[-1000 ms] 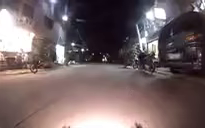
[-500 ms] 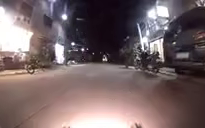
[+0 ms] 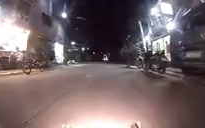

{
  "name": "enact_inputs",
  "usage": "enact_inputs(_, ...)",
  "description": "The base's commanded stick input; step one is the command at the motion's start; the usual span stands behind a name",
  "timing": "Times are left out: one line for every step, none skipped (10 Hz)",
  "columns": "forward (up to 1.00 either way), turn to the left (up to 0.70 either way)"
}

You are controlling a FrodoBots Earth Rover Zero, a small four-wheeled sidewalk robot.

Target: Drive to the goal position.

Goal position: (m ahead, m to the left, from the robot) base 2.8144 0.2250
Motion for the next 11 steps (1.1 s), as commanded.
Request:
enact_inputs(0.7, 0.0)
enact_inputs(0.7, -0.08)
enact_inputs(0.7, -0.22)
enact_inputs(0.7, -0.35)
enact_inputs(0.7, -0.35)
enact_inputs(0.7, -0.21)
enact_inputs(0.7, 0.0)
enact_inputs(0.7, 0.0)
enact_inputs(0.7, 0.0)
enact_inputs(0.7, 0.0)
enact_inputs(0.7, 0.0)
